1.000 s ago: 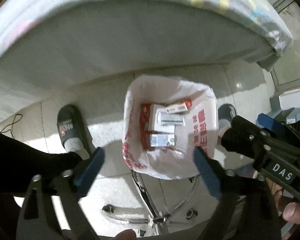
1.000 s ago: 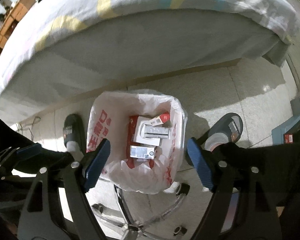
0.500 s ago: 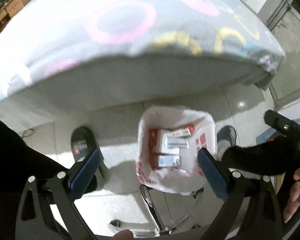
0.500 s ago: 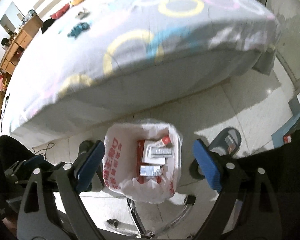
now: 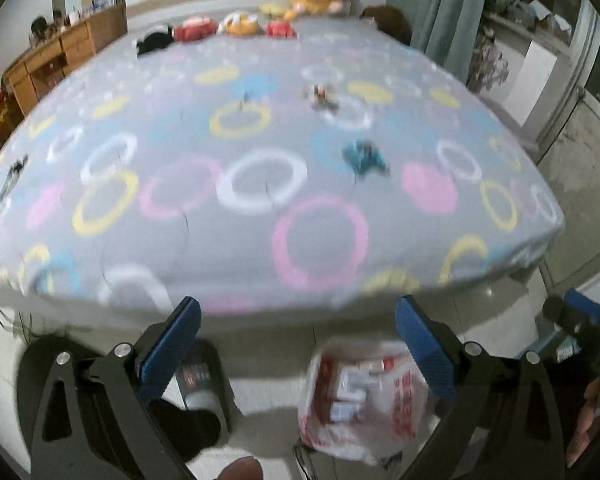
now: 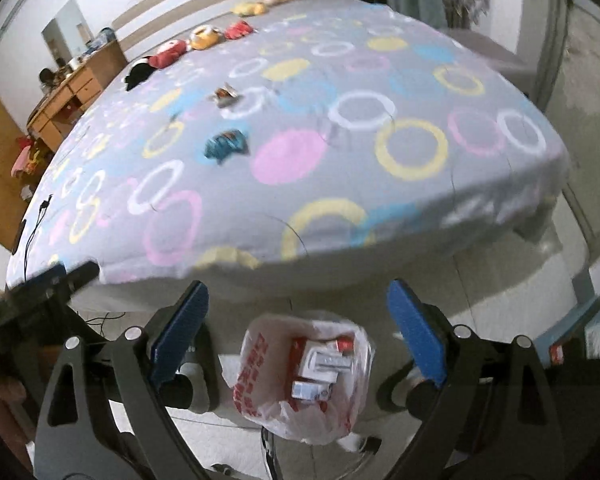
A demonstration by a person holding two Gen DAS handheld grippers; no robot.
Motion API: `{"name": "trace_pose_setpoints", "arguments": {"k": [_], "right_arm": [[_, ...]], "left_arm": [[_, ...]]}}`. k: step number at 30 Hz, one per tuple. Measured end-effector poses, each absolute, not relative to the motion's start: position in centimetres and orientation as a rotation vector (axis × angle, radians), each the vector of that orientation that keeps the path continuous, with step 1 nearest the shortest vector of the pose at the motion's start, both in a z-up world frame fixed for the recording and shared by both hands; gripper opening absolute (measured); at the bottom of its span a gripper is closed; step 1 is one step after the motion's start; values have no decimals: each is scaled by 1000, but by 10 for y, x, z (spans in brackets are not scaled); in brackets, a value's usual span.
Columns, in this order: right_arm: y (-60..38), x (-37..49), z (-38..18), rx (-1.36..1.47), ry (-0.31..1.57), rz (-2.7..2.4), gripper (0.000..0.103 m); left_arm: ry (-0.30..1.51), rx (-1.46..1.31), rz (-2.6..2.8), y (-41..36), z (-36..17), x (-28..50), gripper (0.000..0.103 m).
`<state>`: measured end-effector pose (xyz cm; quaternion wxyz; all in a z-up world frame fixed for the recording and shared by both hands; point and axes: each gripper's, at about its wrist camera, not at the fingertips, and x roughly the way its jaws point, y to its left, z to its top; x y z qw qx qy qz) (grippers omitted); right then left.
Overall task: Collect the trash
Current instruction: 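Raise both open tools from the bag back toward the bed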
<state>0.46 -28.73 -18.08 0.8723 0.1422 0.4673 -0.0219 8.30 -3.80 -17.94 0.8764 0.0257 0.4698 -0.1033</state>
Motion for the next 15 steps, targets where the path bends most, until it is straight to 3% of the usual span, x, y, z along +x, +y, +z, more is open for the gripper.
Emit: {"name": "trace_pose_setpoints", "arguments": {"k": [15], "right_arm": [[-252,66,-133,182,926,21,92]], "left_arm": [[813,49,-199,-32,-101,170,95]]}}
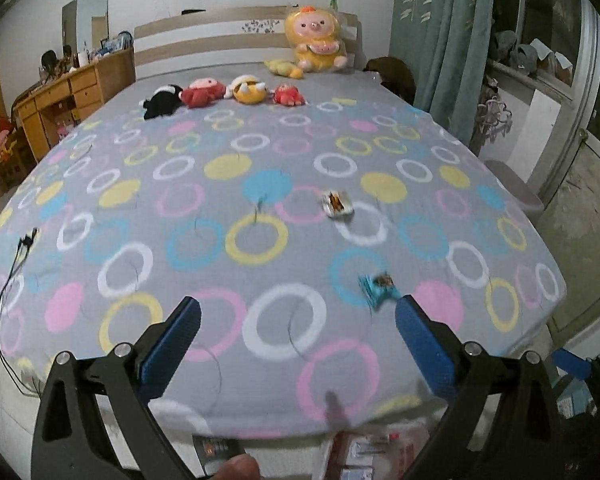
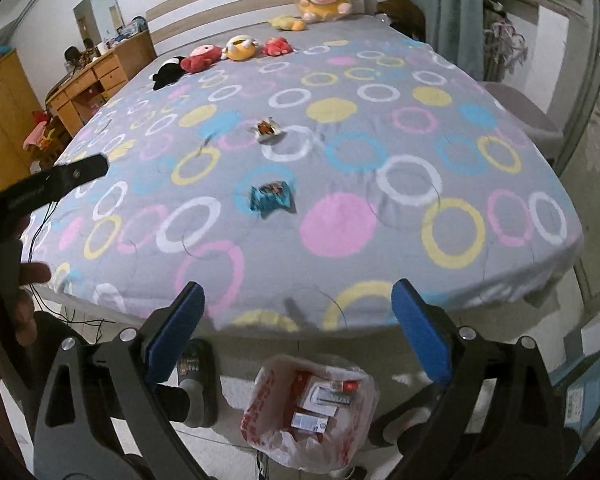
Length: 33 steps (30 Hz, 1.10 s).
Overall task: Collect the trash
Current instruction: 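Raise both open tools from the bag back toward the bed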
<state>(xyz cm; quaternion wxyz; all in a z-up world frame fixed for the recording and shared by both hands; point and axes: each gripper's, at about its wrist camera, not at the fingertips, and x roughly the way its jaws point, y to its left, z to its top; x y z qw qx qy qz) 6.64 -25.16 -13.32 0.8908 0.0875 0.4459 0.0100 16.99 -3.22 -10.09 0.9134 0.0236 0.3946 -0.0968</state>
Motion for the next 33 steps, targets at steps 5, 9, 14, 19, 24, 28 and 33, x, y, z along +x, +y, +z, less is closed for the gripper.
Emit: {"name": "trace_pose_setpoints", "arguments": {"k": [5,9,14,19,24,28,33], "right_arm": [[-242,88,-119,141,903,21,93],[-237,105,-111,118,887,17,93],[-233,125,-106,69,868,1,93],[-232,147,-109,54,869,0,93],[-230,165,-120,41,887,5,93],[-228,182,-132,36,907,5,93],[-228,200,-151,43,936,-1,93]], "left_arm": [[781,60,-202,-35,-91,197,95],[768,75,-203,-39,-86,222,95],[758,88,-214,-50,-86,252,95],[754,90,-231,-63,-91,280,95],[772,96,-255,-78,-107,310,95],[796,125,-261,-92,-129,334,95],[861,87,-281,-101,-152,369,95]]}}
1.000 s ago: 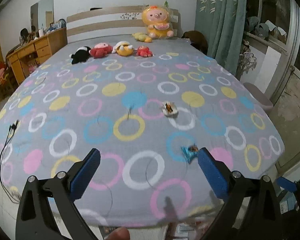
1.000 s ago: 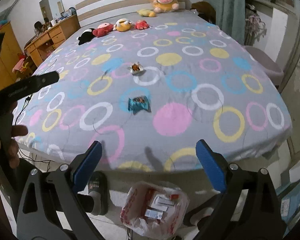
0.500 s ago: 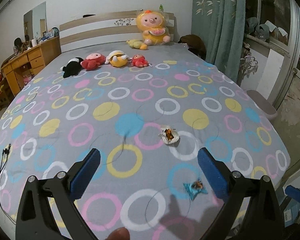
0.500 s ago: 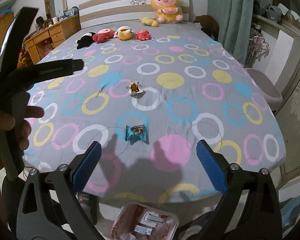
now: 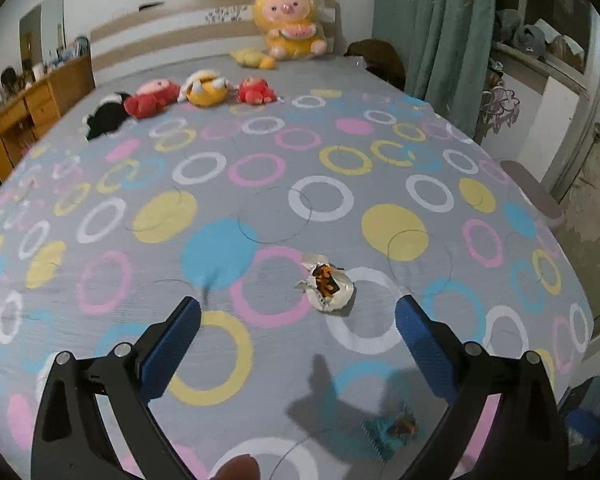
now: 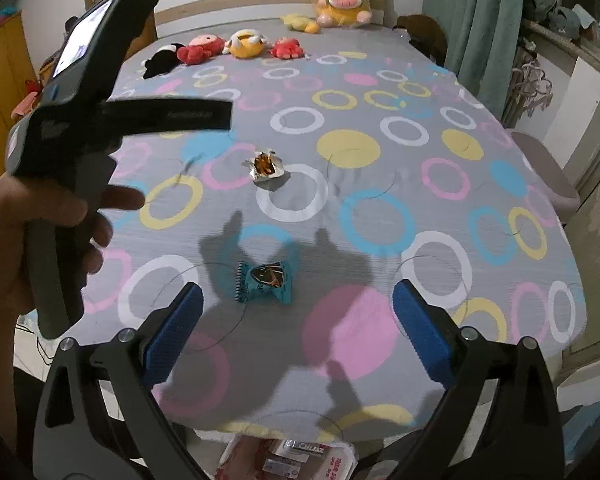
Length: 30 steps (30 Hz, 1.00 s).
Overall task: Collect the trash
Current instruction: 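Raise both open tools from the bag back toward the bed, then move the left tool to the silver wrapper while the right tool approaches the teal candy packet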
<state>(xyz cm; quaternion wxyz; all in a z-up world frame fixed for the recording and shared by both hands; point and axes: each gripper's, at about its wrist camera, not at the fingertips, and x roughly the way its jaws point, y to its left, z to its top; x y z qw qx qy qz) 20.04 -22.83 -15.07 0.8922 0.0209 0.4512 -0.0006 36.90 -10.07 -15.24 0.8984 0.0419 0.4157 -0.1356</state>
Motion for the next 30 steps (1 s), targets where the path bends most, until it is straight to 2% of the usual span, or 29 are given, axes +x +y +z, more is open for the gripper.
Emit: {"name": "trace_pose_setpoints", "arguments": {"k": [5,30], "right_arm": [[-231,215,-167,62,961,-9,93],[-220,253,-227,62,1085,31,93]], "left_arm": [[902,29,-285,-103,-169,395,95],[1008,155,-236,-133,-246,449,95]]}}
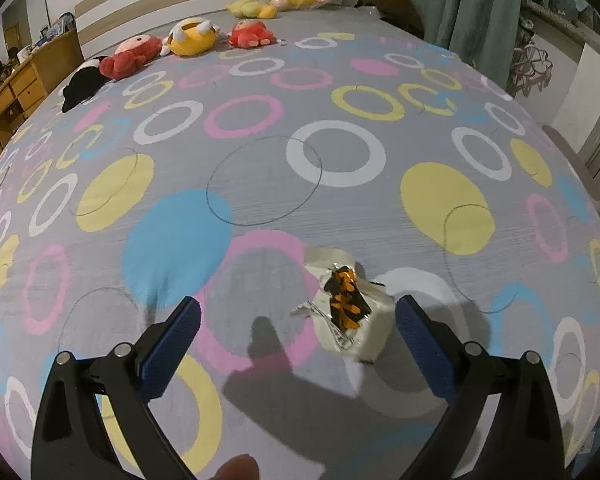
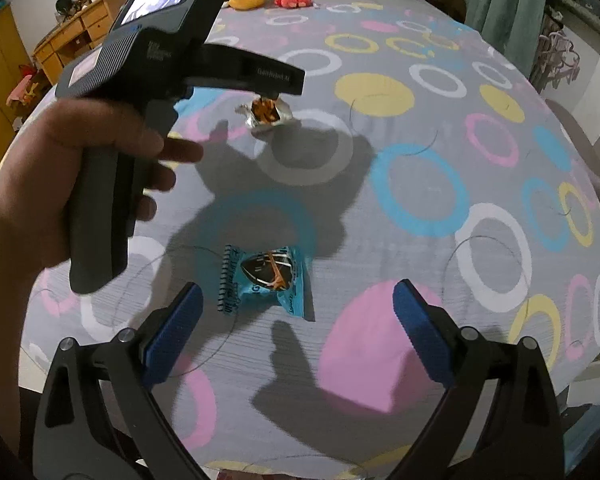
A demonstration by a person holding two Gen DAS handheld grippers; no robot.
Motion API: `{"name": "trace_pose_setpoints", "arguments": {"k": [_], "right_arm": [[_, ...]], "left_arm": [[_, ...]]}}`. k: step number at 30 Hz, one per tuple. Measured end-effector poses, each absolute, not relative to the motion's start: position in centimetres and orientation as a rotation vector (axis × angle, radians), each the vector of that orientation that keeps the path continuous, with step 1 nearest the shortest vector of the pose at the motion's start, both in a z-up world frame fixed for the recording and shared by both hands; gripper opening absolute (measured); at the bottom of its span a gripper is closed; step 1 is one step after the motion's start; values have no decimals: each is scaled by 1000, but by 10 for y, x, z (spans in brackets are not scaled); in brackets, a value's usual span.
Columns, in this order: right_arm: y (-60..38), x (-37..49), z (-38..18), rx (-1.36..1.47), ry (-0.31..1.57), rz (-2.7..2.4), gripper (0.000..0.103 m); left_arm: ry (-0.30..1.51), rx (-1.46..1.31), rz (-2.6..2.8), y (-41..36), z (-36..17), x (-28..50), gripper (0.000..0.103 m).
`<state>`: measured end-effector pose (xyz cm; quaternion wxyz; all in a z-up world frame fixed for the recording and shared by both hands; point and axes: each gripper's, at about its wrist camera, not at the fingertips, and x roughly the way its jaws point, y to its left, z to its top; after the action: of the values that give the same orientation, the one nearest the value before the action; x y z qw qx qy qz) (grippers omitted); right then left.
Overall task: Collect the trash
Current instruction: 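Move the left tool to the silver wrapper while the right tool approaches the teal candy packet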
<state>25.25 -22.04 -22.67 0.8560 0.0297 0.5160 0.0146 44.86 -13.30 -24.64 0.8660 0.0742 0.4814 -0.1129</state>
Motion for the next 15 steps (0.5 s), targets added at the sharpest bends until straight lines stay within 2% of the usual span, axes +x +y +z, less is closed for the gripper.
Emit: {"name": "trace_pose_setpoints", "arguments": {"k": [15], "right_arm": [[-216,270,-245,71,1138,49,93]], "left_arm": [[1079,182,-240,-147,-275,472,95]]}}
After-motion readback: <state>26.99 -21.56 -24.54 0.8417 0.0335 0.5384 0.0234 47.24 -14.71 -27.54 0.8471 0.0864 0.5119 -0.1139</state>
